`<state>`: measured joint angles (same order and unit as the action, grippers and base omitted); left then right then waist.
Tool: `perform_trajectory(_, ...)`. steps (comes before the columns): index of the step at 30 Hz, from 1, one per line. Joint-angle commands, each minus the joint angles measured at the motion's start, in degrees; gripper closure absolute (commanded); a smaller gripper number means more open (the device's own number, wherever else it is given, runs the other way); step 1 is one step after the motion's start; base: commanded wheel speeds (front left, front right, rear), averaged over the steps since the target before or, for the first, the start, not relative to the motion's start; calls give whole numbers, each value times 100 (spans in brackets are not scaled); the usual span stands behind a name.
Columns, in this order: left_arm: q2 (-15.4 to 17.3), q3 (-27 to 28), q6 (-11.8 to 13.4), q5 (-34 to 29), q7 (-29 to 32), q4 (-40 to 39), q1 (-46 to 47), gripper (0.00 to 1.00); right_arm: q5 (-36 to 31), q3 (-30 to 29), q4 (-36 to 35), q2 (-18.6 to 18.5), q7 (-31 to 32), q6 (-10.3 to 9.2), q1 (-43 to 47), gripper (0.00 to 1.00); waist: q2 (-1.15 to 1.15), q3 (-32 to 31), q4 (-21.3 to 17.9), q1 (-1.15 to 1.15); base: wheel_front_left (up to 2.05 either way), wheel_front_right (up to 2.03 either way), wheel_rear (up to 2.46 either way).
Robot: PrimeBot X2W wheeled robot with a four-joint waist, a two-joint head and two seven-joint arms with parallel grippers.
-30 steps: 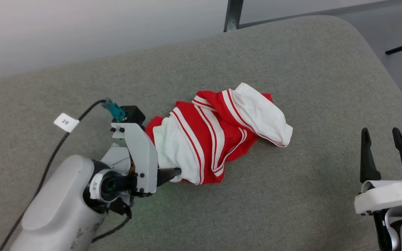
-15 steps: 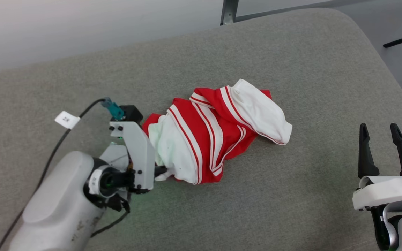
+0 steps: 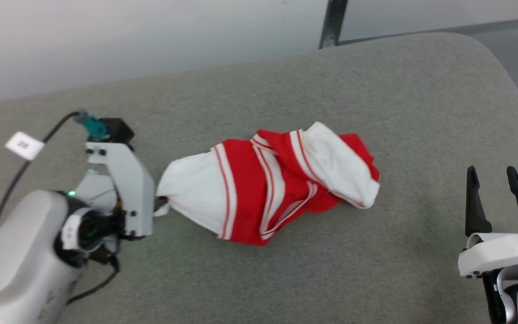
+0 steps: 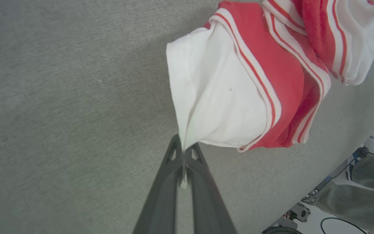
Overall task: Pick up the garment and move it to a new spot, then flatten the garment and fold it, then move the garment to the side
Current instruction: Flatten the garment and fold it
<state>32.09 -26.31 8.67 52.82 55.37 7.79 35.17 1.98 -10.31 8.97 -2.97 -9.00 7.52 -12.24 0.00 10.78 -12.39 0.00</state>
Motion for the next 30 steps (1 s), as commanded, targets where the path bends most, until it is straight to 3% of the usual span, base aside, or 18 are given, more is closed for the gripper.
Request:
perform_trajectory(1, 92, 34, 49, -46, -8, -50, -99, 100, -37, 2, -30, 15, 33, -6, 107, 0, 0, -146, 179, 0, 0, 0, 0)
perform_trajectory(10, 913, 344, 281, -233, -92, -285, -637, 100, -100, 60, -199, 15, 231, -6, 267, 0, 0, -358, 456, 0, 0, 0, 0)
perform_trajectory(13, 1115, 390, 264, -277, -210, -143, -893, 100, -89, 75, -271, 15, 286, -6, 281, 0, 0, -388, 495, 0, 0, 0, 0)
perform_trajectory(15, 1084, 386, 253, -264, -305, -13, -987, 100, -89, 80, -289, 15, 322, -6, 320, 0, 0, -399, 516, 0, 0, 0, 0)
perform_trajectory(18, 1025, 332, 169, -315, -495, 270, -1116, 87, -80, 101, -316, 16, 355, -6, 346, 0, 0, -404, 532, 0, 0, 0, 0)
perform_trajectory(19, 958, 329, 134, -303, -581, 351, -1119, 76, -79, 111, -333, 16, 380, -6, 346, 0, 0, -404, 536, 0, 0, 0, 0)
perform_trajectory(20, 911, 321, 113, -320, -662, 447, -1109, 58, -74, 120, -348, 14, 390, -6, 349, 0, 0, -405, 539, 0, 0, 0, 0)
perform_trajectory(22, 804, 285, 70, -293, -745, 671, -1101, 63, -61, 145, -368, 14, 416, -6, 353, 0, 0, -414, 543, 0, 0, 0, 0)
perform_trajectory(23, 783, 266, 36, -326, -793, 757, -1070, 60, -60, 163, -378, 16, 423, -6, 348, 0, 0, -421, 544, 0, 0, 0, 0)
perform_trajectory(24, 763, 245, 11, -376, -859, 824, -1025, 39, -58, 183, -383, 15, 433, -6, 339, 0, 0, -428, 545, 0, 0, 0, 0)
perform_trajectory(25, 715, 250, 6, -366, -907, 894, -995, 0, -52, 202, -390, 15, 440, -6, 338, 0, 0, -438, 552, 0, 0, 0, 0)
perform_trajectory(30, 683, 321, -3, -392, -1116, 993, -888, 0, -13, 316, -408, 16, 490, -6, 430, 0, 0, -543, 624, 0, 0, 0, 0)
